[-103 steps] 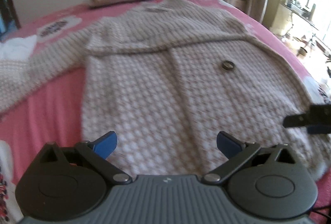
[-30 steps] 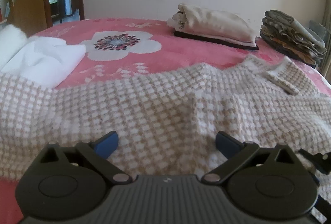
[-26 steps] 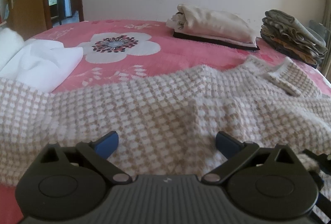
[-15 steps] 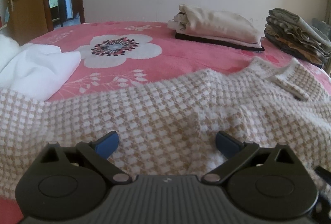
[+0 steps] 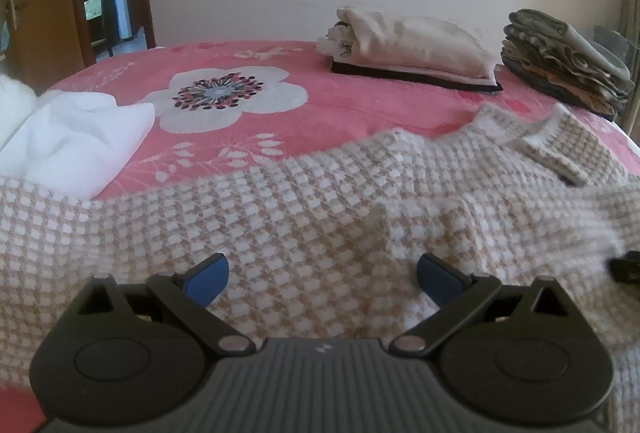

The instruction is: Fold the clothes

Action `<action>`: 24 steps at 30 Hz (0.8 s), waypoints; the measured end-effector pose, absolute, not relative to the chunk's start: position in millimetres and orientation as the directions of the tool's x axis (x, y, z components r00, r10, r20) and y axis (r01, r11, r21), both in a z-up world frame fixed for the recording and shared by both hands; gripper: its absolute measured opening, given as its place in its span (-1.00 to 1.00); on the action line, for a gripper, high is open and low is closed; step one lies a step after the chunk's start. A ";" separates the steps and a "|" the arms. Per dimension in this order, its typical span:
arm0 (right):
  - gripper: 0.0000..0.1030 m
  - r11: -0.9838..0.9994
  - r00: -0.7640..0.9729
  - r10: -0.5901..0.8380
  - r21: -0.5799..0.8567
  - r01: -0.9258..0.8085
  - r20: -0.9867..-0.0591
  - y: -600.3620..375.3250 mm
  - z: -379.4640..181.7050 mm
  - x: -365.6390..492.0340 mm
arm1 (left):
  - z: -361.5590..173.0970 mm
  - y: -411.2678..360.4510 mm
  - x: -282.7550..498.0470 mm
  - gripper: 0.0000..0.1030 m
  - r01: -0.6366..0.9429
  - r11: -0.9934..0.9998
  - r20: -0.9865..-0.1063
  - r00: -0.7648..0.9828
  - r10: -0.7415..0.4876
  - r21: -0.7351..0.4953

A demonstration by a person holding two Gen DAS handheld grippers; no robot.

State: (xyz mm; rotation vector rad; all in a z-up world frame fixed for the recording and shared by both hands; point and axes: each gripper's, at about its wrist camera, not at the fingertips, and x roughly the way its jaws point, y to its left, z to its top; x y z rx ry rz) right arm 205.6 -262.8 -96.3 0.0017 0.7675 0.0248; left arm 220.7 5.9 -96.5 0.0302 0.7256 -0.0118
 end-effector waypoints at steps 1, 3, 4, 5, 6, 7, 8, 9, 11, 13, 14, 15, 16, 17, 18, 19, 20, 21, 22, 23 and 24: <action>-0.53 1.000 0.711 0.018 0.005 -0.020 -0.703 -262.7 -105.2 210.4 | -95.4 6.2 219.3 0.96 0.028 0.999 -0.663 0.749 -0.004 0.026; -0.53 1.000 0.713 0.003 -0.009 -0.013 -0.701 -258.5 -103.0 213.0 | -93.6 6.8 216.9 0.96 0.045 0.998 -0.659 0.752 -0.014 0.031; -0.53 1.000 0.711 -0.001 -0.001 0.000 -0.703 -257.6 -96.1 213.0 | -92.7 6.8 215.7 0.96 0.058 0.998 -0.657 0.754 -0.022 0.034; -0.53 1.000 0.719 0.003 0.012 0.008 -0.695 -258.2 -89.2 211.5 | -91.9 6.6 214.5 0.96 0.071 0.997 -0.655 0.755 -0.030 0.036; -0.53 1.000 0.732 0.012 0.027 0.009 -0.682 -259.3 -83.0 209.1 | -91.6 5.4 213.9 0.96 0.084 0.996 -0.654 0.755 -0.036 0.042; -0.53 0.999 0.742 0.019 0.041 0.011 -0.670 -260.0 -78.3 208.3 | -91.4 4.1 213.2 0.96 0.097 0.994 -0.654 0.756 -0.042 0.049; -0.53 0.999 0.747 0.024 0.052 0.014 -0.664 -260.9 -76.8 211.4 | -91.6 2.0 212.6 0.96 0.111 0.992 -0.652 0.757 -0.047 0.057; -0.53 0.998 0.750 0.020 0.056 0.023 -0.661 -263.4 -77.4 218.5 | -92.3 -0.8 212.3 0.96 0.126 0.990 -0.650 0.758 -0.050 0.070; -0.53 0.995 0.745 -0.005 0.071 0.070 -0.667 -272.8 -86.2 238.9 | -94.8 -5.0 213.1 0.96 0.136 0.986 -0.653 0.756 -0.044 0.091; -0.55 0.989 0.719 -0.023 0.091 0.120 -0.695 -283.9 -101.2 259.0 | -97.1 -7.3 213.3 0.97 0.137 0.985 -0.653 0.756 -0.039 0.101; -0.55 0.988 0.713 -0.027 0.091 0.128 -0.701 -286.8 -109.0 265.3 | -97.5 -7.0 213.4 0.97 0.137 0.986 -0.654 0.755 -0.039 0.099; -0.54 0.987 0.715 -0.028 0.095 0.131 -0.698 -287.9 -110.6 267.0 | -97.8 -6.8 213.5 0.97 0.136 0.986 -0.655 0.755 -0.039 0.098; -0.54 0.987 0.712 -0.030 0.093 0.134 -0.701 -287.7 -107.5 267.0 | -97.1 -6.1 213.1 0.97 0.134 0.986 -0.654 0.755 -0.039 0.097; -0.54 0.986 0.714 -0.031 0.094 0.135 -0.700 -287.1 -102.9 262.9 | -96.6 -6.0 211.9 0.97 0.139 0.985 -0.651 0.758 -0.041 0.100; -0.53 0.986 0.722 -0.028 0.099 0.133 -0.692 -285.8 -96.2 252.7 | -96.0 -5.8 210.8 0.97 0.143 0.984 -0.647 0.761 -0.043 0.103; -0.53 0.986 0.729 -0.024 0.104 0.130 -0.684 -284.5 -89.5 242.5 | -95.4 -5.7 209.6 0.97 0.147 0.983 -0.644 0.764 -0.045 0.106; -0.53 0.986 0.737 -0.021 0.108 0.128 -0.675 -283.2 -82.9 232.3 | -95.0 -5.6 208.6 0.97 0.151 0.982 -0.640 0.767 -0.047 0.109; -0.53 0.986 0.748 -0.017 0.113 0.123 -0.663 -282.0 -76.5 218.5 | -96.6 -5.8 208.4 0.97 0.152 0.982 -0.642 0.766 -0.044 0.114; -0.53 0.987 0.757 -0.020 0.107 0.118 -0.653 -280.6 -74.4 201.4 | -98.1 -6.1 208.2 0.97 0.152 0.981 -0.643 0.765 -0.040 0.119; -0.53 0.989 0.754 -0.034 0.088 0.120 -0.656 -278.8 -77.8 187.3 | -99.6 -6.5 208.7 0.98 0.150 0.981 -0.646 0.763 -0.037 0.121; -0.52 0.990 0.752 -0.048 0.068 0.122 -0.658 -277.1 -81.3 173.3 | -100.4 -6.2 209.6 0.98 0.145 0.982 -0.650 0.759 -0.033 0.119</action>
